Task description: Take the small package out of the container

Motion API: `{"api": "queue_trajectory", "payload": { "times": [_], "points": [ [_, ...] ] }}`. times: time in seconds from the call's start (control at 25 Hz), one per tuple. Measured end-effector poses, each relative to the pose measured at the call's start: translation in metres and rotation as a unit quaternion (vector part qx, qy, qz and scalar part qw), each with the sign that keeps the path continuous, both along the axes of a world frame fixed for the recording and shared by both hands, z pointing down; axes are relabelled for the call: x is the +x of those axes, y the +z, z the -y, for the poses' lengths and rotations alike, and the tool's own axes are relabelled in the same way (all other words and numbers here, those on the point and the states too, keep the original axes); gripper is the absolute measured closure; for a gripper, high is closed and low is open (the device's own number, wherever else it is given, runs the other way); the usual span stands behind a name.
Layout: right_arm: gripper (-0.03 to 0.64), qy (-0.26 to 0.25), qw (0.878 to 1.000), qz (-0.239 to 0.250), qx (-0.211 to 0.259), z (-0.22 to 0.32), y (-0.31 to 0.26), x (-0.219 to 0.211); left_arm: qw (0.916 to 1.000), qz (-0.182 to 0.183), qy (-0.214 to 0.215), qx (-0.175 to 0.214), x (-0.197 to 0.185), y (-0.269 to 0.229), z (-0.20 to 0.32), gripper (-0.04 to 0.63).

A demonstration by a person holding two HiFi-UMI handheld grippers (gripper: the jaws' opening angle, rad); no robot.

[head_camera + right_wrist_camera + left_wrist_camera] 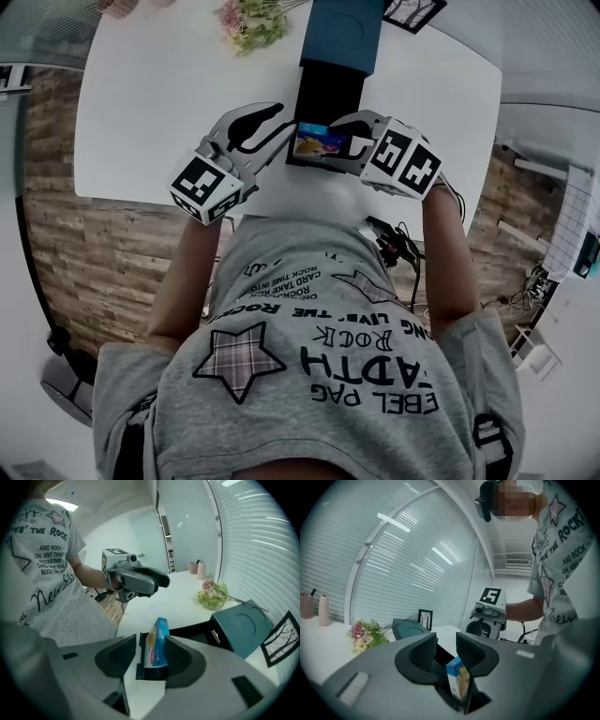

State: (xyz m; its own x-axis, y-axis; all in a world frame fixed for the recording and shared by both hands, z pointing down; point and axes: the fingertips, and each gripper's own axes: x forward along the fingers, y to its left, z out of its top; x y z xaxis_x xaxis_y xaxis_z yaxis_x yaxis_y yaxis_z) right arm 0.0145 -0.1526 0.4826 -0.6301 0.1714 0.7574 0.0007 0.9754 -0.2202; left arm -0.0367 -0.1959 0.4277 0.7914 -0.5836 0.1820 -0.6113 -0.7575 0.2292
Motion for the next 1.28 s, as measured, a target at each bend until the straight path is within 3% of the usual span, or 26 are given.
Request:
{"api": "queue_trajectory", "payload": {
  "times": [0.2, 0.48, 1.04, 1.28],
  "points": [
    [0.420, 0.002, 1.000, 0.006, 0.001, -0.012, -0.004, -0.002, 0.9969, 0.036, 0.067, -0.022, 0.014, 0.025, -0.016, 0.431],
    [0.422, 0.005, 1.000, 0.013, 0.000, -0.025, -0.009, -0.002, 0.9840, 0.089, 0.152, -0.025, 0.036, 0.053, -0.038, 0.393],
    [0.431, -0.001, 1.000, 0.026, -0.010, -0.045, -0.015, -0.003, 0.9665, 0.151, 0.205, -0.029, 0.051, 0.085, -0.056, 0.388],
    [0.442, 0.000, 1.000, 0.027, -0.006, -0.047, -0.014, -0.002, 0.9656, 0.154, 0.208, -0.029, 0.054, 0.090, -0.058, 0.390]
  ]
}}
